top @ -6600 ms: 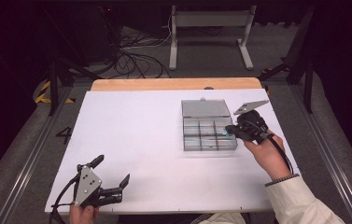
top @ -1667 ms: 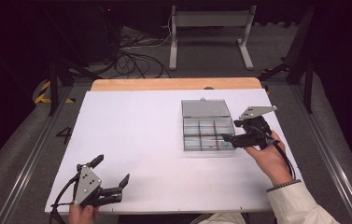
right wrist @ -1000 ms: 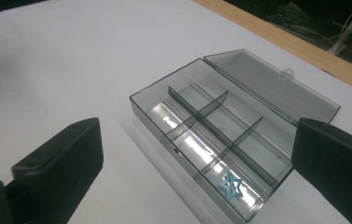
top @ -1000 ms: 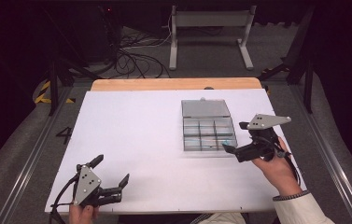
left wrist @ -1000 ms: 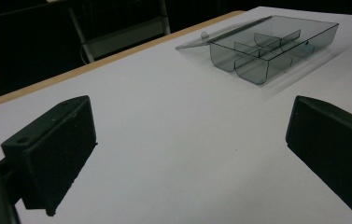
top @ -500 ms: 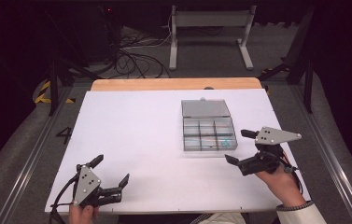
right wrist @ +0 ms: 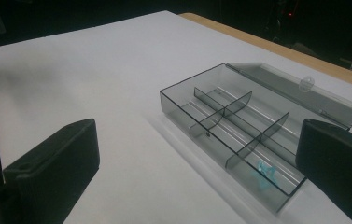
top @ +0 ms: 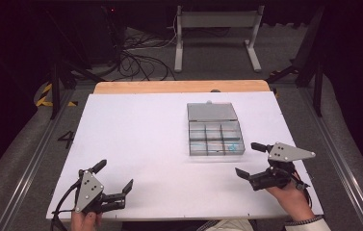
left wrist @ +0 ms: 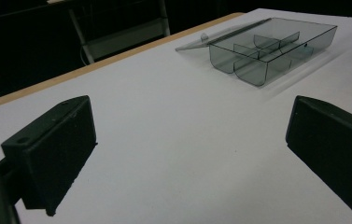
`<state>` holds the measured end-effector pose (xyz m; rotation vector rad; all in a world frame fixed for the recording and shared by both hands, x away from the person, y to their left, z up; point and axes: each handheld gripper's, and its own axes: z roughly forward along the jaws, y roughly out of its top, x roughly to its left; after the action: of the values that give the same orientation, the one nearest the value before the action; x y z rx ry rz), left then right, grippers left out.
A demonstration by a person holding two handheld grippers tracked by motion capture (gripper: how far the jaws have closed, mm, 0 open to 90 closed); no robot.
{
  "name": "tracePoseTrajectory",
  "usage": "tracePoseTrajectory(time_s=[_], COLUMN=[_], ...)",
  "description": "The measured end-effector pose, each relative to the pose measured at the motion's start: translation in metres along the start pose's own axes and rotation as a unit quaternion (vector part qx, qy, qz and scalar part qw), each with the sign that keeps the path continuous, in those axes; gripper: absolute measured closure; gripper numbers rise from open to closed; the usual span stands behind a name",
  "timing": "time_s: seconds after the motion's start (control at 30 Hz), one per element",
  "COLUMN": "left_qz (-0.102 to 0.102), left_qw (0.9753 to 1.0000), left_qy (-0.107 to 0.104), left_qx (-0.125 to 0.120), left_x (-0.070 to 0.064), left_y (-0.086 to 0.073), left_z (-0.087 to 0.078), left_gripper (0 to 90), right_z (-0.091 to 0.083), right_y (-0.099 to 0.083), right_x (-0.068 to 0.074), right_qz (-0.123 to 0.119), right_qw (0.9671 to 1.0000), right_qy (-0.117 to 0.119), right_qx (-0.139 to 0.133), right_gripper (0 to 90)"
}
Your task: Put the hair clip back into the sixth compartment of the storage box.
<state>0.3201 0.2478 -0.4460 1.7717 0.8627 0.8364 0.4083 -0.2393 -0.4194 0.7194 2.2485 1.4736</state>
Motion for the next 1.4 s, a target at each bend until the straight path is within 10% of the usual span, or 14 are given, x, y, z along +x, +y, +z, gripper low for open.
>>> tracePoseTrajectory(time_s=[0.7, 1.4], left_qz=[0.003, 0.005], left_qw=[1.0000, 1.0000], left_qy=[0.000, -0.004], left_qx=[-0.001, -0.001], left_x=[0.000, -0.001], left_y=[0.000, 0.000], left_z=[-0.001, 0.000], left_gripper=[2.4, 2.4], right_z=[0.000, 0.009], right_y=[-0.049, -0.062], right_x=[-0.003, -0.005], right_qz=[0.040, 0.050], right_qw=[0.9990, 0.9978], right_qy=[-0.018, -0.031], right_qx=[0.008, 0.031], right_gripper=[0.0, 0.0])
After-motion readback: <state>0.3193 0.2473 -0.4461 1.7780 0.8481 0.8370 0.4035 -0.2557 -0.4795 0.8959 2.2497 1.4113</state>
